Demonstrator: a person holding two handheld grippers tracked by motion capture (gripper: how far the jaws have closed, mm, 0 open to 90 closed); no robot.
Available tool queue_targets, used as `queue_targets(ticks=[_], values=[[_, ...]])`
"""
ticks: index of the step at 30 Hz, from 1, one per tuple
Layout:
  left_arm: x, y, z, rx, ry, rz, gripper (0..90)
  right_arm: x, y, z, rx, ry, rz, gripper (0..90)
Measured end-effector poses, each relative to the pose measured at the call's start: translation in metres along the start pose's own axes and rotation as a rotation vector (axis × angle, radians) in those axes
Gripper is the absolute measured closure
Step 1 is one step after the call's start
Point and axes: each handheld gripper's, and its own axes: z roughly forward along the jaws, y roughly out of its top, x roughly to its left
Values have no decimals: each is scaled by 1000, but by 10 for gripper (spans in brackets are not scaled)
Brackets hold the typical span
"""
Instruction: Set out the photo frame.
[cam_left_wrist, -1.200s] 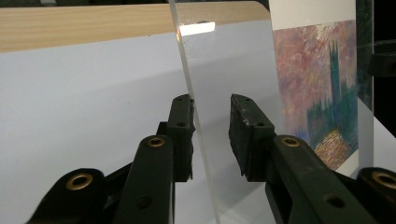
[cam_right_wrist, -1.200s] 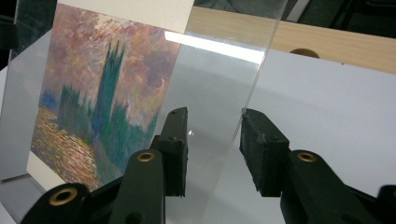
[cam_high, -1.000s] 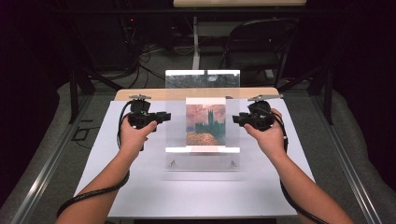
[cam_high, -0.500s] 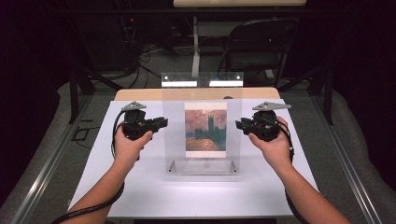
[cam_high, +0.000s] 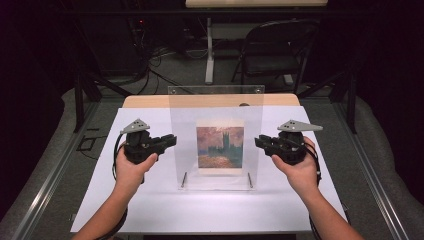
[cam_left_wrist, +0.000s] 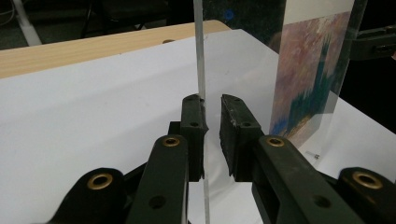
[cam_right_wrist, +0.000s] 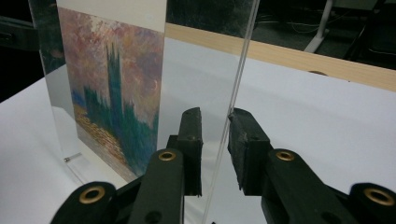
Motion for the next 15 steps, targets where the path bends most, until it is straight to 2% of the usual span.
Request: queue_targets(ticks=[4,9,12,15], values=[[-4,-5,-4,-9,-6,8,791,4,-5,-6,-12,8,8,752],[-9,-10,-10,-5,-28,26,779,10,-12,-13,-24,13,-12,745],[-13,-14,-13,-4,-21,39,772,12,-16,-15,-31,20,-23,740],[-15,-18,-15,-6,-36,32,755,14,-18,-19,-24,38,-6,737]])
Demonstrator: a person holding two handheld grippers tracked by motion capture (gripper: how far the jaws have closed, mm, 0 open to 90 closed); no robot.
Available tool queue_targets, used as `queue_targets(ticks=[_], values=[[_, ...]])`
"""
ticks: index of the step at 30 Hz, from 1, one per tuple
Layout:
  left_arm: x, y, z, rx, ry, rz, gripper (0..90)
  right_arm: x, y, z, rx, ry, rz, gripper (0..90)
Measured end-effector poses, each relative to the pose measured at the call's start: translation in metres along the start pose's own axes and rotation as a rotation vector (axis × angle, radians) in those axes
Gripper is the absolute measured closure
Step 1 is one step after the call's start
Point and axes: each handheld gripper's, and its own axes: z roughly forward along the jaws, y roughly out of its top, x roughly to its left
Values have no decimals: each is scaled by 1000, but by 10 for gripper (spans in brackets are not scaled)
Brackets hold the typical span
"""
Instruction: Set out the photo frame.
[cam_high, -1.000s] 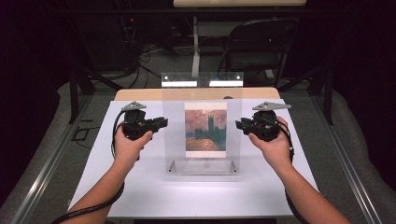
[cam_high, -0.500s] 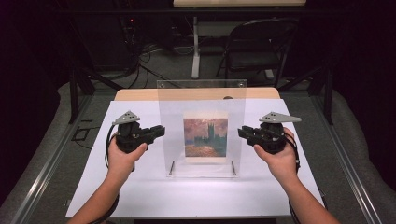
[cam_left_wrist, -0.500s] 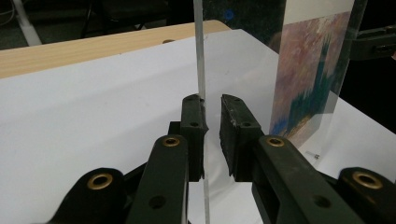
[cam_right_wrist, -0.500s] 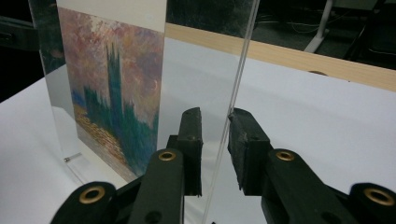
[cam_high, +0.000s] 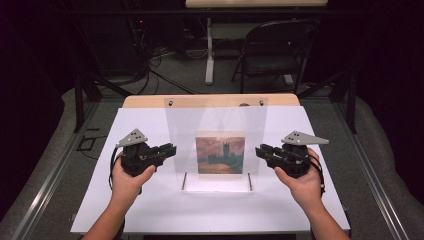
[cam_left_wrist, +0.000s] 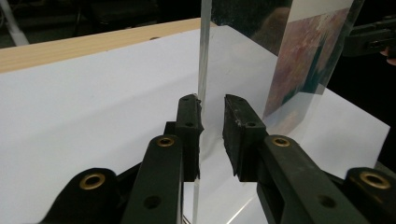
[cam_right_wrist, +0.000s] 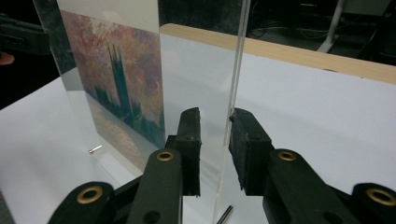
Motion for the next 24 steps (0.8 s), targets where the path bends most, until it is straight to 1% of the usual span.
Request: queue_targets(ticks=[1,3,6,10,11,15,16,17,20,22,24], values=[[-1,-1,0,2,-6,2,748,0,-1,0,-8,8,2,734],[-2,-2,0,3,-17,0,738,1,-3,-2,-3,22,7,727],[-2,-2,-1,8,-21,2,732,2,-3,-4,4,19,1,722],[-3,-2,-1,13,-26,-1,715,4,-5,-4,6,18,-14,688],[-3,-2,-1,15,-29,-3,701,5,-5,-4,10,20,-10,681],[-4,-1,0,12,-36,-8,645,6,-4,-4,10,19,-21,649],[-4,-1,0,8,-36,-10,622,6,-4,-4,15,22,-14,638],[-4,-1,0,7,-34,-8,599,6,-4,-4,23,27,-13,625],[-4,-1,-1,6,-26,-13,546,5,-5,-3,21,26,-24,569],[-4,-1,-2,4,-20,-13,508,6,-5,-4,18,37,-16,527],[-4,-1,-3,14,-3,-2,481,5,-5,-4,14,35,-29,482]])
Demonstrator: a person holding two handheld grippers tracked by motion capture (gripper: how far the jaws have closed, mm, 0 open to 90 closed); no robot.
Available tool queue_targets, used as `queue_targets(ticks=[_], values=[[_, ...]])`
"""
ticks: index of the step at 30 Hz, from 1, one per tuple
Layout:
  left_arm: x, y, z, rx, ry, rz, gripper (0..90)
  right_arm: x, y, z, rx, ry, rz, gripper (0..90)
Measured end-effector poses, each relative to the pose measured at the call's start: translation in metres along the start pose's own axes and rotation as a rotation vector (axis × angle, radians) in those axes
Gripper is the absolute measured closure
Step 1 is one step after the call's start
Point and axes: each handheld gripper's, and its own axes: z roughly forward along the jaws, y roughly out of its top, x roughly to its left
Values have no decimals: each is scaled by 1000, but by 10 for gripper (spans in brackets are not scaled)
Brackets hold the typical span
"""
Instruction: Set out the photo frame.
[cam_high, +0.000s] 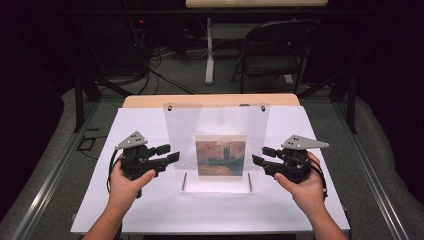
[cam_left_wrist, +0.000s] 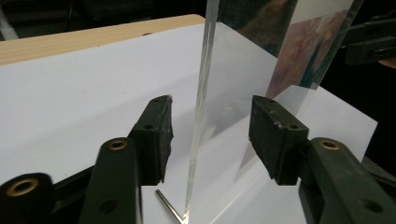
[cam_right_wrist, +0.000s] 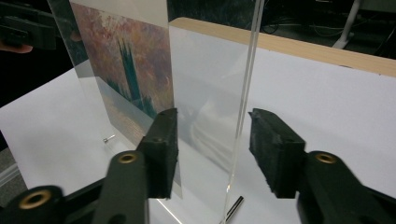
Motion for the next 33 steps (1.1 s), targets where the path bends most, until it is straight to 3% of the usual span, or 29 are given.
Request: queue_targets(ticks=[4,12,21,29,33], values=[[-1,-3,-1,15,20,21,424,-1,-2,-1,-3,-23,-33,412],[-3,-16,-5,25,73,67,381,-3,-11,-7,-14,-29,-24,392],[10,-49,-5,-4,84,8,381,-6,-37,-14,-20,-44,-5,389],[25,-76,0,-8,92,-36,381,-24,-66,-7,-7,-97,45,391],[31,-83,2,1,112,-34,382,-33,-77,-4,9,-124,73,400]])
